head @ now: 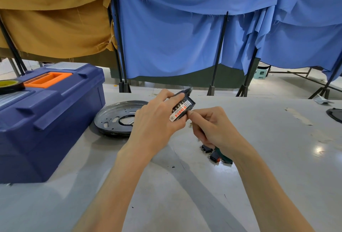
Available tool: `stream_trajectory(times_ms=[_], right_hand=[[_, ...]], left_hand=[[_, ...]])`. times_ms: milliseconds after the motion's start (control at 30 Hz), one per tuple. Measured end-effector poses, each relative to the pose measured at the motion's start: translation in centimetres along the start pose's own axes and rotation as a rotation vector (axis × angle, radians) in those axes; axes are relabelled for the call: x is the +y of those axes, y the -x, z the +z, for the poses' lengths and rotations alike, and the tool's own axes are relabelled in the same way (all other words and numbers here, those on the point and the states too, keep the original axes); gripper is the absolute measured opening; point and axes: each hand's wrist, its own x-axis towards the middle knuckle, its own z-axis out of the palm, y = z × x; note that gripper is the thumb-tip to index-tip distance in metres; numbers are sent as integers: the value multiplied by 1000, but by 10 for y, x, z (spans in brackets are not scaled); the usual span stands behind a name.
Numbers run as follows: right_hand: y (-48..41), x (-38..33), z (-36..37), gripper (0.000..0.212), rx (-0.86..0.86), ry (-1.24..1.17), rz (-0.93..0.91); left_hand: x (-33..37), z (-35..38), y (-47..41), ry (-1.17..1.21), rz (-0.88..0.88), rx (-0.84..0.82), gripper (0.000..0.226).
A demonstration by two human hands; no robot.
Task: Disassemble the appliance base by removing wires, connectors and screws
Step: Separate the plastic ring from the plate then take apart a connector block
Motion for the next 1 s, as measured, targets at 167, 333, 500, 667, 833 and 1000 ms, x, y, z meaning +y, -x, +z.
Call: stream_trajectory(times_ms=[167, 333, 500, 667, 833, 1000], right_hand=[[-2, 0, 1, 42, 21, 93, -72], [-4, 3, 0, 41, 31, 126, -72], [-2, 4, -3, 39, 25, 151, -89], [-3, 6, -10, 34, -48, 161, -58], [-2, 3, -13, 23, -135, 127, -26], [-3, 5, 1, 51, 39, 191, -92]], left_hand=[[-3, -2, 0, 35, 5, 5, 54], [0, 1, -1, 4, -6, -4, 55], [0, 2, -1, 26, -2, -1, 55], [0, 4, -1, 6, 4, -6, 57], [-3, 2, 1, 23, 3, 14, 53], [-3, 0, 4, 15, -11, 28, 42]])
